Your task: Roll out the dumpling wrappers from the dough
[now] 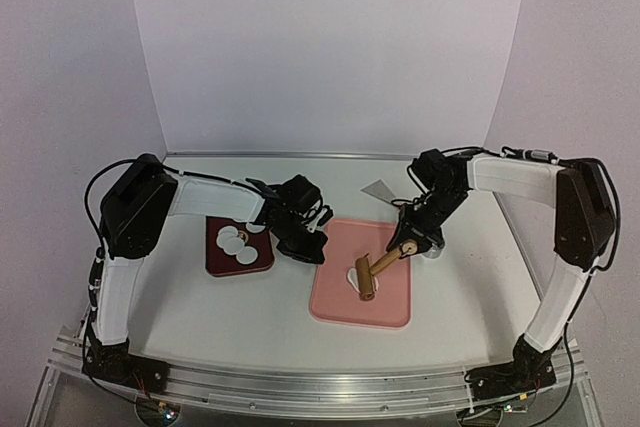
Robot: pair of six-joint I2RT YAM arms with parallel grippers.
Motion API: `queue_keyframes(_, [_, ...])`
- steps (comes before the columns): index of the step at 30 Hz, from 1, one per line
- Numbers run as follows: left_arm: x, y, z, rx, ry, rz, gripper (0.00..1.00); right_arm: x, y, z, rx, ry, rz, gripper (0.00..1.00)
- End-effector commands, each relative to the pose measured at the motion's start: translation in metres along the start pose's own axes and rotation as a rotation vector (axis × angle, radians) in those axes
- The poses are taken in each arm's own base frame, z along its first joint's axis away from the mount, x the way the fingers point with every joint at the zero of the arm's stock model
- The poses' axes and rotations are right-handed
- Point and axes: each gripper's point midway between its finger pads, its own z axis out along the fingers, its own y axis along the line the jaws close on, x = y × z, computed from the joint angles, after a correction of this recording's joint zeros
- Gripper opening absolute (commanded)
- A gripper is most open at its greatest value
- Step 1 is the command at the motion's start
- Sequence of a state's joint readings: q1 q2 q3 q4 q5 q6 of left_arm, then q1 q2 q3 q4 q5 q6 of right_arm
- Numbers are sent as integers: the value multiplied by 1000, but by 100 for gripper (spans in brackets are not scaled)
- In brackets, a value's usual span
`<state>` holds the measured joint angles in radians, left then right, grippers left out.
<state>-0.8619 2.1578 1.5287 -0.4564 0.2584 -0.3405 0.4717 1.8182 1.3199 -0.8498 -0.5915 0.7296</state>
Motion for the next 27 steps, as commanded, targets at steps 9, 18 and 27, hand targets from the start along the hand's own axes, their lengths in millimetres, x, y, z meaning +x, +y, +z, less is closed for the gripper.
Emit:
queue_keyframes(9, [1,-12,-18,25,-23,-11,0,-4,-89,30,430,-62,46,0])
queue_keyframes(18, [1,-11,-19,24,-29,-20,0,3,-125,9,439,-62,105,0])
queue_keyframes(27, [2,-11,-20,23,-29,-19,0,6,-98,44,450,-10,38,0])
